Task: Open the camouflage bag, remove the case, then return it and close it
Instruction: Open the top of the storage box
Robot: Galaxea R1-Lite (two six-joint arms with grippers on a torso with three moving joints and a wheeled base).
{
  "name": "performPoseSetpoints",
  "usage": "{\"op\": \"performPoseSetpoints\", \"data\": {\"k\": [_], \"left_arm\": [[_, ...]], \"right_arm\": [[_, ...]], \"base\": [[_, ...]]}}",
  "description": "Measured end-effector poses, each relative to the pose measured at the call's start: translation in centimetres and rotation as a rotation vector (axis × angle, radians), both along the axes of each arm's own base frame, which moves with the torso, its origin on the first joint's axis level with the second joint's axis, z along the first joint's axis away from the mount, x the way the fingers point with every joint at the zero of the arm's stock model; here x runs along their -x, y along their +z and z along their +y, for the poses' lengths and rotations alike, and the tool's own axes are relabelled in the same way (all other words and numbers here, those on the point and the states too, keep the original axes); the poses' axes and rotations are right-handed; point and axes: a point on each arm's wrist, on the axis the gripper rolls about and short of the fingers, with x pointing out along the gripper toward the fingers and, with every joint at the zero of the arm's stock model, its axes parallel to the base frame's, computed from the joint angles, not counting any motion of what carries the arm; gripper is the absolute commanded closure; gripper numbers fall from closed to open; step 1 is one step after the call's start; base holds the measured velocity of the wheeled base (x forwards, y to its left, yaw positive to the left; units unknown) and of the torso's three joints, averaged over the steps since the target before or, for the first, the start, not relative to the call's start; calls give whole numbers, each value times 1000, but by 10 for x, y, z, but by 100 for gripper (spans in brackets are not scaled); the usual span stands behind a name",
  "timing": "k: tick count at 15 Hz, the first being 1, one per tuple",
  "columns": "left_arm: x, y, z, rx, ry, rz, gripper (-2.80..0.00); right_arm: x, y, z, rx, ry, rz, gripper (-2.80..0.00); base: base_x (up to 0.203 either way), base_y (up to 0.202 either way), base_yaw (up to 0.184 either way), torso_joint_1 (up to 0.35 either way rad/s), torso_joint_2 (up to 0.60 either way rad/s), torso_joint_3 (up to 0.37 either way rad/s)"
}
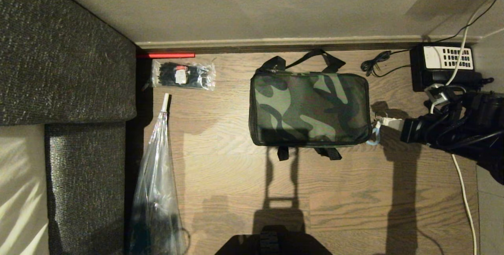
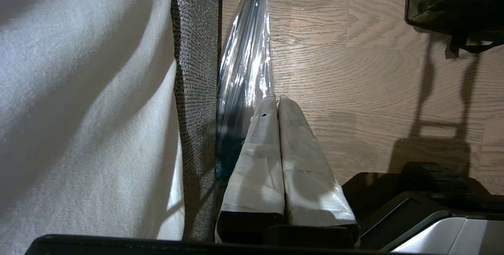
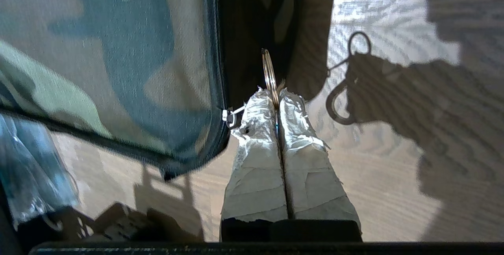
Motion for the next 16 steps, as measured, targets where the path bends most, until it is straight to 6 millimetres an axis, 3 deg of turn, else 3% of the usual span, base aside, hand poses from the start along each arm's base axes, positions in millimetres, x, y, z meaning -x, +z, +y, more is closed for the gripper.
{"op": "performPoseSetpoints", "data": {"k": [16], "left_arm": [[0,0,0,0,1,0,0]], "right_arm": [[-15,14,13,-53,61,-29,0]], "base": [[0,0,0,0,0,0]]}}
